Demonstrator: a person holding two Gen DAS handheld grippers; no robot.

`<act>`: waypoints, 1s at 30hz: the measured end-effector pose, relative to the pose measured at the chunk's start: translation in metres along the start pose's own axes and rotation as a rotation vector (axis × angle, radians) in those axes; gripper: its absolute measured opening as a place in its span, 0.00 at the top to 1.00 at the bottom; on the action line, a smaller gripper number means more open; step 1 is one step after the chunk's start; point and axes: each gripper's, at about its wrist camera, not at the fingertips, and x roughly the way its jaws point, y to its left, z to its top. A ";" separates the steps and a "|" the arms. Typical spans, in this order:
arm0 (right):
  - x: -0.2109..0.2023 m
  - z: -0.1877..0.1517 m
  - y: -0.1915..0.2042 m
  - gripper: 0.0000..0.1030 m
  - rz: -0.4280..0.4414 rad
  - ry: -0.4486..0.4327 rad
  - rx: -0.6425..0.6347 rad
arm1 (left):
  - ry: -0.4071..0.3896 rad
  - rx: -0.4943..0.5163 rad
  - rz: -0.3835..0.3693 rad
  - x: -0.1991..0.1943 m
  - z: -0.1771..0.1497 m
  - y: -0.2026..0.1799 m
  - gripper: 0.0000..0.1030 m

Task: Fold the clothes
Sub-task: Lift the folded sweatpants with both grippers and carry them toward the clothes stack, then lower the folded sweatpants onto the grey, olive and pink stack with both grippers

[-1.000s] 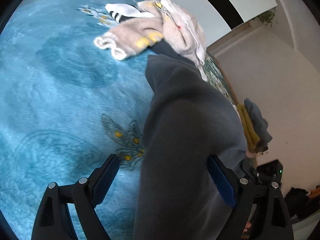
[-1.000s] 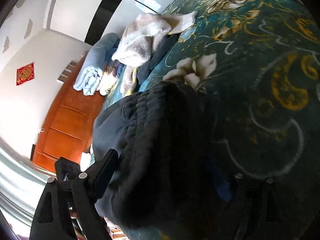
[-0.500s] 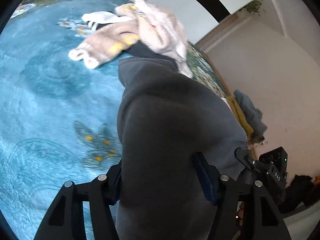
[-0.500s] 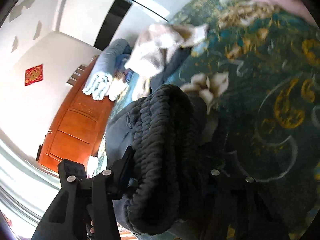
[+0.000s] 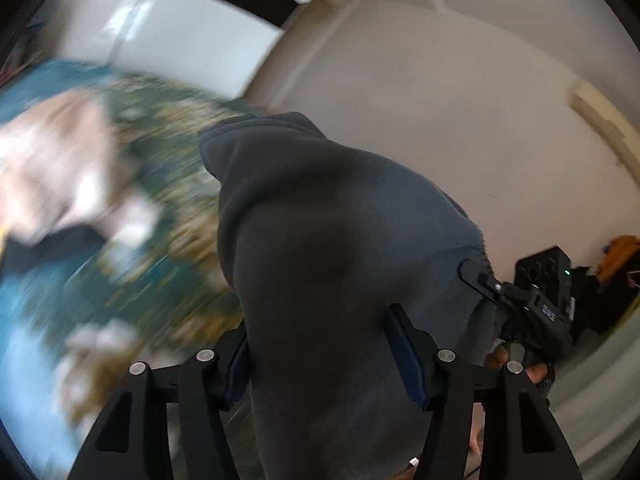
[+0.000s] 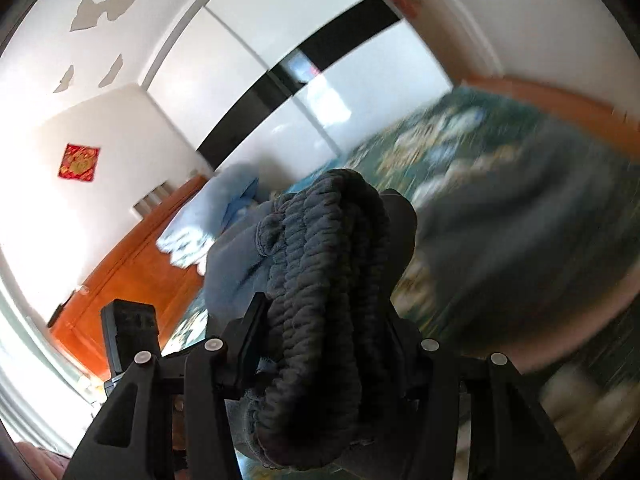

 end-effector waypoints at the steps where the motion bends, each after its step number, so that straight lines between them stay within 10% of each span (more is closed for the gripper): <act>1: -0.008 0.022 -0.007 0.47 -0.019 -0.008 -0.009 | -0.004 0.012 -0.038 0.018 0.018 -0.013 0.38; 8: -0.019 0.132 -0.090 0.46 -0.161 0.048 -0.018 | 0.061 0.000 -0.091 0.130 0.057 -0.041 0.38; 17: 0.038 0.117 -0.195 0.41 -0.144 0.115 0.169 | 0.140 -0.041 -0.028 0.170 0.033 -0.011 0.36; 30: -0.012 0.133 -0.134 0.37 -0.254 0.001 -0.021 | 0.021 0.142 0.080 0.148 0.093 -0.050 0.30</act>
